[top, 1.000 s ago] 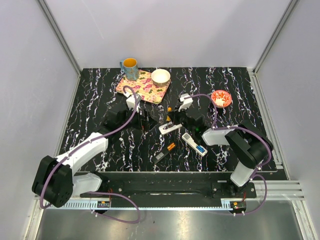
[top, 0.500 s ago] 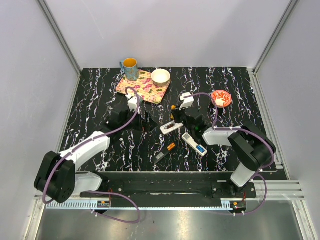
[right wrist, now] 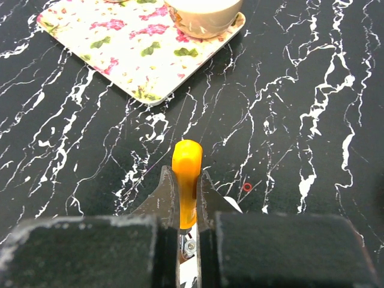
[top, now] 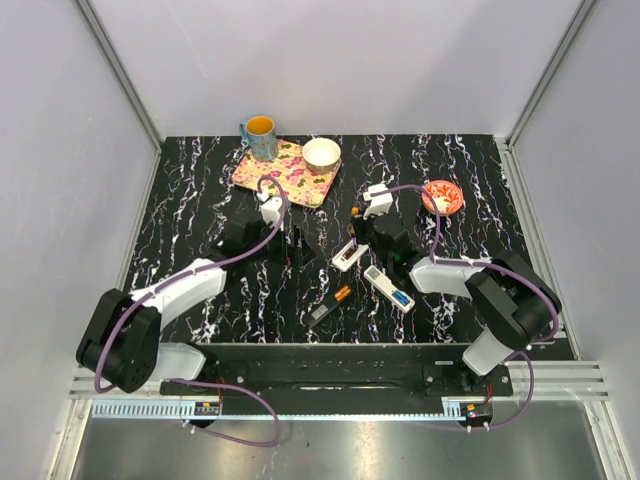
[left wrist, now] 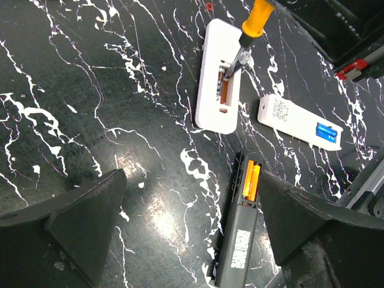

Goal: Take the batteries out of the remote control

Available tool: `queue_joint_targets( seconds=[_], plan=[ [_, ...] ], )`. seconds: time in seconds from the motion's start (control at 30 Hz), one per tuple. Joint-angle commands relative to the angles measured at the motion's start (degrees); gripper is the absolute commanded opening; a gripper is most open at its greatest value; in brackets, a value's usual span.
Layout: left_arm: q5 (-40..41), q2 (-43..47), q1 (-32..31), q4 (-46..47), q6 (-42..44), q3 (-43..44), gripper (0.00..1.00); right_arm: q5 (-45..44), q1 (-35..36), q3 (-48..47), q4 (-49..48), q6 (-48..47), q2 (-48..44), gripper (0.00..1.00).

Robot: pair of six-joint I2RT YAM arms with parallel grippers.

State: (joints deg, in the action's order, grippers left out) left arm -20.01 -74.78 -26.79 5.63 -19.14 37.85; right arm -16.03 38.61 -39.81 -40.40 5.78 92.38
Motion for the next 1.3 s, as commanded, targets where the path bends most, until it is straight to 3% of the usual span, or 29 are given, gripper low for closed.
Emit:
queue_joint_targets(
  seconds=[0.0, 0.57, 0.97, 1.27],
  plan=[
    [-2.0, -1.4, 0.3, 1.8, 0.9, 1.4, 0.96, -4.2, -0.4, -0.6, 0.4, -3.1, -1.8, 0.0],
    [-3.0, -4.7, 0.2, 3.1, 1.0, 1.6, 0.95, -3.6, -3.7, 2.5, 2.1, -0.9, -8.3, 0.0],
    [-3.7, -6.8, 0.1, 3.5, 1.1, 2.2, 0.94, -2.3, -5.2, 2.5, 2.1, 1.1, -7.0, 0.0],
    [-4.4, -10.3, -2.9, 5.1, 0.1, 4.4, 0.93, 4.3, -8.8, 0.7, -1.0, 4.1, -3.1, 0.0]
  ],
)
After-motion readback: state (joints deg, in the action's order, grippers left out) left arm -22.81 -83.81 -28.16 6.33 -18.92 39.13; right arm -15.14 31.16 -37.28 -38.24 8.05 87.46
